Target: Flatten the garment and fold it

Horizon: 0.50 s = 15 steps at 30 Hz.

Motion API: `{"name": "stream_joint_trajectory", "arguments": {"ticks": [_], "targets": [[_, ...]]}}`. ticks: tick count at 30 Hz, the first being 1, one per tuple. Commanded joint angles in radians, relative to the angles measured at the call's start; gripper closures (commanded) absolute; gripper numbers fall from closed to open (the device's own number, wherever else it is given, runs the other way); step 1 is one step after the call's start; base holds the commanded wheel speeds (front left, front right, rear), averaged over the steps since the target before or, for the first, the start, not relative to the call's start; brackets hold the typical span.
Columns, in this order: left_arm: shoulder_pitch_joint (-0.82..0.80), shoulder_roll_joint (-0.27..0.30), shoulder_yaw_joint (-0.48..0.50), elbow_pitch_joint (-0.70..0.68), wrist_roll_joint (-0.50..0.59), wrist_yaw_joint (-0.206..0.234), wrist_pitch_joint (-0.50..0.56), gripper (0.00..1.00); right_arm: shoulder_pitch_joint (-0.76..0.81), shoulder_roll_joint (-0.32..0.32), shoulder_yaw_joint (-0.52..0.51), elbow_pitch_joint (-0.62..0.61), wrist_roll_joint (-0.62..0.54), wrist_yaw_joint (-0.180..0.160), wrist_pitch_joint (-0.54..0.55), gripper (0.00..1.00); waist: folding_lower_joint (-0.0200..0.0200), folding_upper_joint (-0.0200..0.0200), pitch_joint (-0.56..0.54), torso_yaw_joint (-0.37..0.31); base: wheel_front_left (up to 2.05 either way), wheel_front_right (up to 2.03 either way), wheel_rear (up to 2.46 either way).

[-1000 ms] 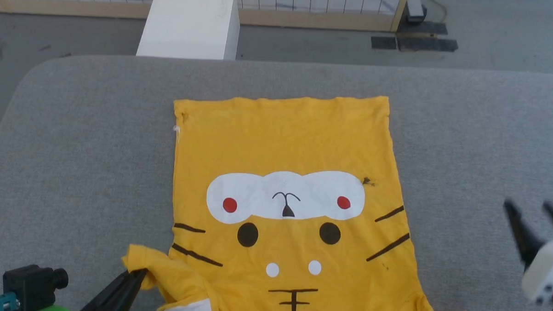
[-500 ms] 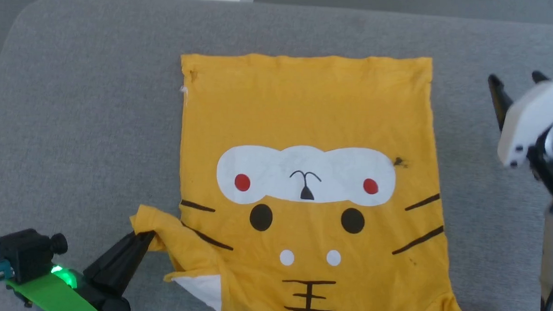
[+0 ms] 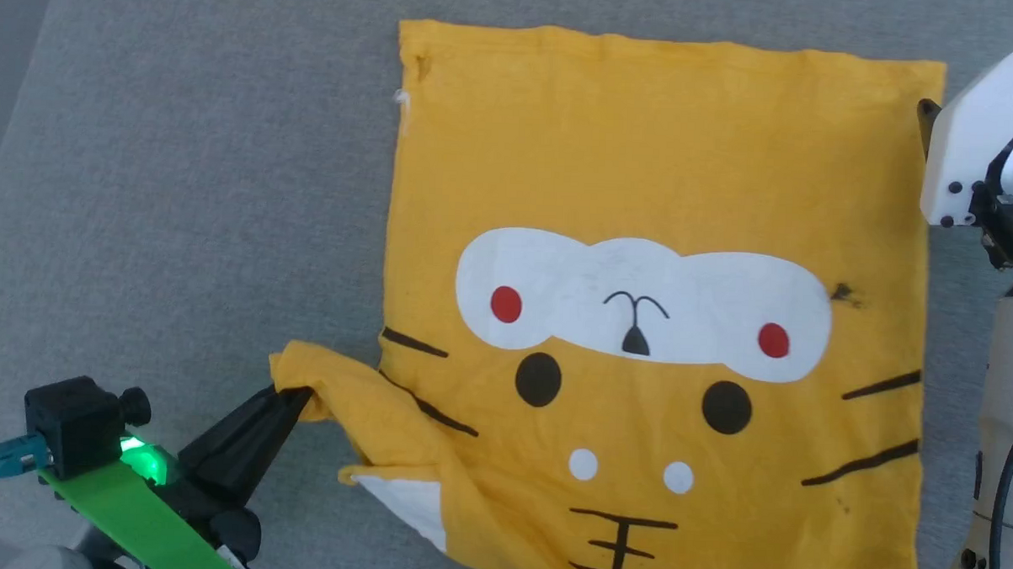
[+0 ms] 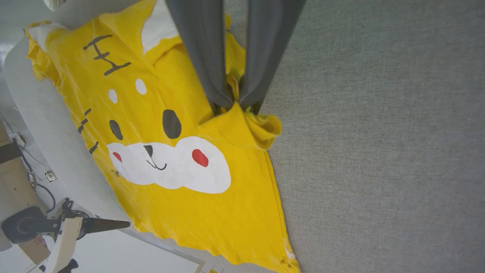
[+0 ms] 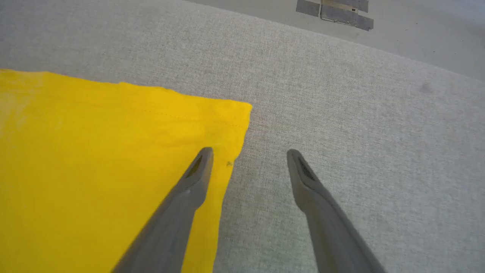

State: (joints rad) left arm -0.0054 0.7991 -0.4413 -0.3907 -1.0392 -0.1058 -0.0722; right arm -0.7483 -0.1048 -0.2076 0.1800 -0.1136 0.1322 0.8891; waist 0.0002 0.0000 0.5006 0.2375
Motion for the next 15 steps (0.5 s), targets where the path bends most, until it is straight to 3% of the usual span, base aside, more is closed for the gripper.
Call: {"name": "stream_joint_trajectory", "arguments": {"ticks": [1, 5, 6, 7, 8, 9, 15], "targets": [[-0.028, -0.006, -0.004, 0.007, 0.000, -0.009, -0.005, 1.00, -0.016, 0.008, -0.013, 0.010, -0.013, -0.002, 0.000, 0.00, -0.0002, 0.0000, 0.039, 0.043, 0.00, 0.00, 0.00], [-0.048, -0.008, -0.015, 0.023, -0.002, -0.014, -0.007, 1.00, -0.017, 0.026, -0.045, 0.036, -0.030, -0.002, 0.001, 0.00, -0.0002, 0.0000, 0.049, 0.057, 0.00, 0.00, 0.00], [-0.051, -0.007, -0.016, 0.026, -0.003, -0.015, -0.008, 1.00, -0.018, 0.029, -0.047, 0.040, -0.032, -0.002, -0.001, 0.05, -0.0002, 0.0000, 0.052, 0.058, 0.00, 0.00, 0.00], [-0.054, -0.005, -0.017, 0.029, -0.003, -0.016, -0.010, 1.00, -0.020, 0.032, -0.050, 0.044, -0.034, -0.002, -0.005, 0.48, -0.0002, 0.0000, 0.055, 0.058, 0.00, 0.00, 0.00], [-0.056, -0.004, -0.017, 0.031, -0.005, -0.017, -0.012, 1.00, -0.022, 0.035, -0.051, 0.046, -0.037, -0.002, -0.009, 0.54, -0.0002, 0.0000, 0.058, 0.057, 0.00, 0.00, 0.00], [-0.059, -0.003, -0.016, 0.033, -0.006, -0.018, -0.014, 1.00, -0.024, 0.037, -0.051, 0.049, -0.040, -0.002, -0.013, 1.00, -0.0002, 0.0000, 0.060, 0.056, 0.00, 0.00, 0.00], [-0.064, 0.008, -0.006, 0.041, -0.010, -0.019, -0.031, 1.00, -0.024, 0.045, -0.055, 0.055, -0.032, -0.002, -0.065, 1.00, -0.0002, 0.0000, 0.047, 0.021, 0.00, 0.00, 0.00]]}}
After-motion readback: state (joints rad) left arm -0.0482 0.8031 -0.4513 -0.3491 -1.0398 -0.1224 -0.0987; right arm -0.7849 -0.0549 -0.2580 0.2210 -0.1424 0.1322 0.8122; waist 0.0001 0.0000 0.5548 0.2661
